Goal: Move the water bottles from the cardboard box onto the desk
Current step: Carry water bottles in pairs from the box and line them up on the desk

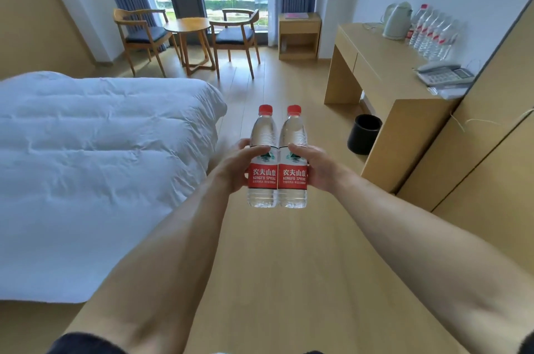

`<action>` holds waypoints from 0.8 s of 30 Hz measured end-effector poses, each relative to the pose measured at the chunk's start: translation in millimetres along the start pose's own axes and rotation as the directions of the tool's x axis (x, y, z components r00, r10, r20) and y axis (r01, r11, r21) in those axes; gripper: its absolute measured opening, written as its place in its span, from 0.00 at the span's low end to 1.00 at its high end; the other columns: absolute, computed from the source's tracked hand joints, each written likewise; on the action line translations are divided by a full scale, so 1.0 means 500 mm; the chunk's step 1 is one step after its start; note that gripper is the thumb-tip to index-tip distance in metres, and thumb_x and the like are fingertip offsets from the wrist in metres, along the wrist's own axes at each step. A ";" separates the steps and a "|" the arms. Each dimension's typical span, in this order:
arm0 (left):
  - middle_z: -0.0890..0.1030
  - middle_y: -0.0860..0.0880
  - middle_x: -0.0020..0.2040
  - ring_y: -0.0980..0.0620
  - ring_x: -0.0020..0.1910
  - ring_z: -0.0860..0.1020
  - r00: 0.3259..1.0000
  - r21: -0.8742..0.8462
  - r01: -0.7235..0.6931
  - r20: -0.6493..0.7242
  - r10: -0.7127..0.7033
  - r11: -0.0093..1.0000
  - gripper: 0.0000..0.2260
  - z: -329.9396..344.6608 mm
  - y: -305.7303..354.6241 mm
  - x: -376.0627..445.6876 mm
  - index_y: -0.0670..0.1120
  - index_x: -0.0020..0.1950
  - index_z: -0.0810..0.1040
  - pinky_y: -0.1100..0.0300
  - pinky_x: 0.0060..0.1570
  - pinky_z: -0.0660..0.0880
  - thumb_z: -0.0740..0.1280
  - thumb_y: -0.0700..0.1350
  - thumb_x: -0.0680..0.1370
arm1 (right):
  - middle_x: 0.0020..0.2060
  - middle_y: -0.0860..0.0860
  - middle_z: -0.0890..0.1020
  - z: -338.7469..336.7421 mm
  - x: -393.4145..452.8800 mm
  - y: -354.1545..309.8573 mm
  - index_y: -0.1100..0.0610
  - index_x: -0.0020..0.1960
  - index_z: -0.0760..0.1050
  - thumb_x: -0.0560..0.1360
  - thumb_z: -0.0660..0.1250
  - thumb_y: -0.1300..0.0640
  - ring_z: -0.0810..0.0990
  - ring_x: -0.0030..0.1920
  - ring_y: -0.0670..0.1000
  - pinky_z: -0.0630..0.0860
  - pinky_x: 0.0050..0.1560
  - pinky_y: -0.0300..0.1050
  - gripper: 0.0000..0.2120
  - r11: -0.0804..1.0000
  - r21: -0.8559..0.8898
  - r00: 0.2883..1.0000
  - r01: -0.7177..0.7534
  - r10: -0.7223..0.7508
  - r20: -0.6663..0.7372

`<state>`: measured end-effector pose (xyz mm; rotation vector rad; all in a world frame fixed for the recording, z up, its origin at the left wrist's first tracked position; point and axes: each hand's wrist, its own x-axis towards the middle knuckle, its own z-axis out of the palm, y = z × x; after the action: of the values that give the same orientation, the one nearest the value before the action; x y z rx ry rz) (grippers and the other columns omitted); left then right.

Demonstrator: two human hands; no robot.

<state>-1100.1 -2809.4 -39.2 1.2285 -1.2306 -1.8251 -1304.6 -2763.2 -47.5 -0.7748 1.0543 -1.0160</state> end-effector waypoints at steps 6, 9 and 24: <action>0.83 0.43 0.58 0.42 0.53 0.84 0.998 0.065 0.050 0.025 -0.051 0.997 0.28 -0.030 0.063 0.198 0.55 0.68 0.71 0.42 0.48 0.82 0.78 0.50 0.72 | 0.51 0.53 0.86 -0.067 0.175 -0.071 0.54 0.63 0.76 0.75 0.73 0.46 0.86 0.48 0.54 0.82 0.48 0.53 0.20 0.994 -0.100 0.994 -0.036 0.025 -0.111; 0.83 0.44 0.58 0.42 0.54 0.83 0.994 0.085 0.076 0.070 -0.082 0.993 0.27 -0.050 0.091 0.311 0.56 0.67 0.72 0.43 0.47 0.82 0.79 0.50 0.71 | 0.50 0.53 0.86 -0.102 0.266 -0.099 0.53 0.62 0.76 0.74 0.73 0.46 0.86 0.48 0.54 0.82 0.47 0.51 0.20 0.993 -0.108 0.986 -0.048 0.031 -0.162; 0.81 0.41 0.60 0.39 0.58 0.82 0.917 0.214 0.011 0.388 -0.095 0.977 0.27 -0.122 0.347 0.865 0.53 0.72 0.70 0.35 0.58 0.78 0.75 0.49 0.75 | 0.60 0.58 0.82 -0.215 0.686 -0.325 0.51 0.72 0.69 0.78 0.71 0.48 0.81 0.61 0.61 0.74 0.66 0.64 0.25 0.992 -0.128 0.913 0.016 -0.067 -0.403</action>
<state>-1210.8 -3266.1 -41.1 1.0337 -1.6599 -2.0985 -1401.3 -3146.0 -48.2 -0.7007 1.4754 -1.1894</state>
